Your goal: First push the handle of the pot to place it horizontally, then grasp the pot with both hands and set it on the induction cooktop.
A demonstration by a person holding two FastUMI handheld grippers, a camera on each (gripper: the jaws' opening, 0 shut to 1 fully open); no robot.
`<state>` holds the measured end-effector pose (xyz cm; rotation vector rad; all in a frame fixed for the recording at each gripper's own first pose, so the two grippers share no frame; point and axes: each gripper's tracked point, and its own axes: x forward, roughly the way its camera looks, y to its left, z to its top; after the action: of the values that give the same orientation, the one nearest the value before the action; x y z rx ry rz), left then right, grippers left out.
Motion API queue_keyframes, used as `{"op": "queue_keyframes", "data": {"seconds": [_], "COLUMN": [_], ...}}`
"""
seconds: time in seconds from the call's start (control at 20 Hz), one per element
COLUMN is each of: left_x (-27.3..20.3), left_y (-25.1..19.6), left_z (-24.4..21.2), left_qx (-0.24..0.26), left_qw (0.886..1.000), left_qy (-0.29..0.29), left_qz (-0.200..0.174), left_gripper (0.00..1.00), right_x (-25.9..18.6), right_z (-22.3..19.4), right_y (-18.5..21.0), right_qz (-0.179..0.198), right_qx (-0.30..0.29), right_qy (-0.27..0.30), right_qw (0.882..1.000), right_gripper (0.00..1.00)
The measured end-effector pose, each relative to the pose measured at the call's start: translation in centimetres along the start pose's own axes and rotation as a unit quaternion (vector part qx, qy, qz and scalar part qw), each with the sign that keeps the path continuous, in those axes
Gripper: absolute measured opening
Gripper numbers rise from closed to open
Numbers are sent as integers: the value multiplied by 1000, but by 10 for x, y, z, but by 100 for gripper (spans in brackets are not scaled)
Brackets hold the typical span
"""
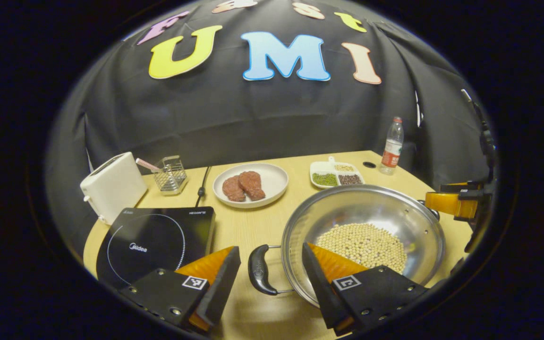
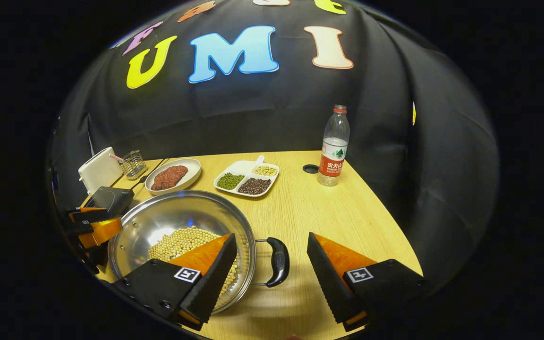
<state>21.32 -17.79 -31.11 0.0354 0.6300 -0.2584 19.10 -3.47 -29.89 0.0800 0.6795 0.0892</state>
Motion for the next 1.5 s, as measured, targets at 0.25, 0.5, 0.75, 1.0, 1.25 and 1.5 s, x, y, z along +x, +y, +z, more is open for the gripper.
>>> {"op": "queue_keyframes", "data": {"seconds": [0.25, 0.5, 0.75, 1.0, 1.25, 1.5], "left_x": [10, 19, 23, 27, 25, 24], "left_y": [-1, -2, -1, 1, 1, 3], "left_z": [-13, -24, -34, -39, -41, -36], "left_qx": [-2, -4, -11, -17, -27, -40], "left_qw": [1000, 999, 998, 997, 996, 996], "left_qy": [21, 38, 56, 66, 79, 73], "left_qz": [5, 10, 18, 23, 20, 19], "left_gripper": [81, 78, 78, 75, 65, 62], "right_x": [17, 24, 30, 35, 31, 30], "right_z": [-17, -33, -36, -40, -40, -39], "right_y": [1, 5, 6, 9, 12, 15], "right_qz": [12, 24, 31, 34, 34, 34], "right_qx": [2, 2, 10, 16, 18, 19], "right_qy": [33, 56, 62, 73, 79, 83], "right_qw": [999, 998, 998, 997, 996, 996], "right_gripper": [96, 96, 87, 67, 48, 50]}}
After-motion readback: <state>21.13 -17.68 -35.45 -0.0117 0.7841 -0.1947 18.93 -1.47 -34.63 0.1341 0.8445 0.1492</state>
